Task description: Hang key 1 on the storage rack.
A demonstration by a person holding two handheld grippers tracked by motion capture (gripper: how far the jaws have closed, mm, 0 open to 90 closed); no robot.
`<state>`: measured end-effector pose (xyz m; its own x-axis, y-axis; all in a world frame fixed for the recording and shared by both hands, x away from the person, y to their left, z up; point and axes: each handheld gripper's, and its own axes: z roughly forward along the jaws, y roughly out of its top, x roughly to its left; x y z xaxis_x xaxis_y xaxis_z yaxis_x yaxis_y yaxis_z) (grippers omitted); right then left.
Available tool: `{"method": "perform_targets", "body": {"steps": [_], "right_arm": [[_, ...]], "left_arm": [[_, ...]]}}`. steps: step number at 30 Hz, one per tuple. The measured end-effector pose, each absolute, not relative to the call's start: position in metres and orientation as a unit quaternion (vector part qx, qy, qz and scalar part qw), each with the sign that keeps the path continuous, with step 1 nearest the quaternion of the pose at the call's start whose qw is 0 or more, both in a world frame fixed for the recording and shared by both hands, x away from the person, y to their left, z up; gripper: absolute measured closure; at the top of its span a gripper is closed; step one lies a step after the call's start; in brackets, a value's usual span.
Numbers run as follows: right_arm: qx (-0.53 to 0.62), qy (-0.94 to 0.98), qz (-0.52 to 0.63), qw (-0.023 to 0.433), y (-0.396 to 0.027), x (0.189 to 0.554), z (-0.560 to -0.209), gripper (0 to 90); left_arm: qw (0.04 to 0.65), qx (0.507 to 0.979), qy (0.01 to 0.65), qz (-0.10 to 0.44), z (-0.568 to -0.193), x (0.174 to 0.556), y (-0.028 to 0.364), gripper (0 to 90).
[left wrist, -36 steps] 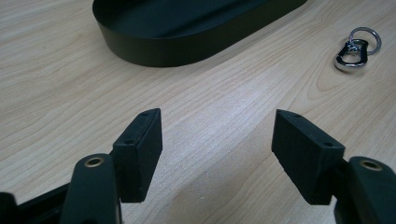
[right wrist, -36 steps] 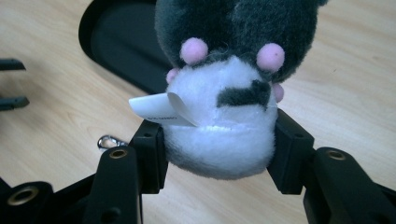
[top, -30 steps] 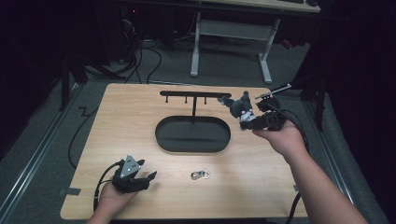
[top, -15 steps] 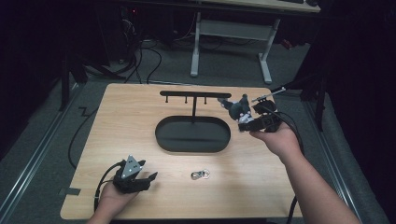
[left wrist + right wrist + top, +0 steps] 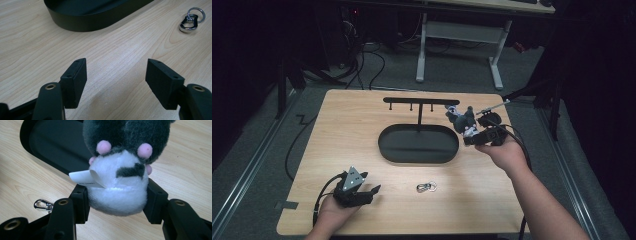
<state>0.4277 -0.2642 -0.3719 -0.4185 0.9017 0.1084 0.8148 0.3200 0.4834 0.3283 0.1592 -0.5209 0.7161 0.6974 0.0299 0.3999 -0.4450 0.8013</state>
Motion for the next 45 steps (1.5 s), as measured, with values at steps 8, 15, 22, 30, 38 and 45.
{"method": "perform_targets", "body": {"steps": [8,15,22,30,38,45], "right_arm": [[0.526,0.813,0.236,0.085,-0.258,0.429,-0.38,47.8],[0.53,0.81,0.239,0.075,-0.251,0.435,-0.391,47.7],[0.534,0.808,0.239,0.075,-0.245,0.444,-0.403,46.5],[0.546,0.798,0.248,0.068,-0.242,0.456,-0.42,41.5],[0.542,0.796,0.255,0.086,-0.242,0.454,-0.416,34.1],[0.521,0.807,0.26,0.095,-0.244,0.43,-0.414,41.1]], "left_arm": [[0.409,0.831,0.329,0.182,-0.521,0.328,0.159,34.3],[0.406,0.833,0.329,0.183,-0.521,0.328,0.158,34.3],[0.406,0.832,0.331,0.183,-0.522,0.328,0.159,34.4],[0.404,0.833,0.331,0.181,-0.523,0.329,0.16,34.5],[0.406,0.831,0.332,0.182,-0.523,0.329,0.16,34.6],[0.407,0.832,0.333,0.178,-0.523,0.33,0.159,34.9]]}}
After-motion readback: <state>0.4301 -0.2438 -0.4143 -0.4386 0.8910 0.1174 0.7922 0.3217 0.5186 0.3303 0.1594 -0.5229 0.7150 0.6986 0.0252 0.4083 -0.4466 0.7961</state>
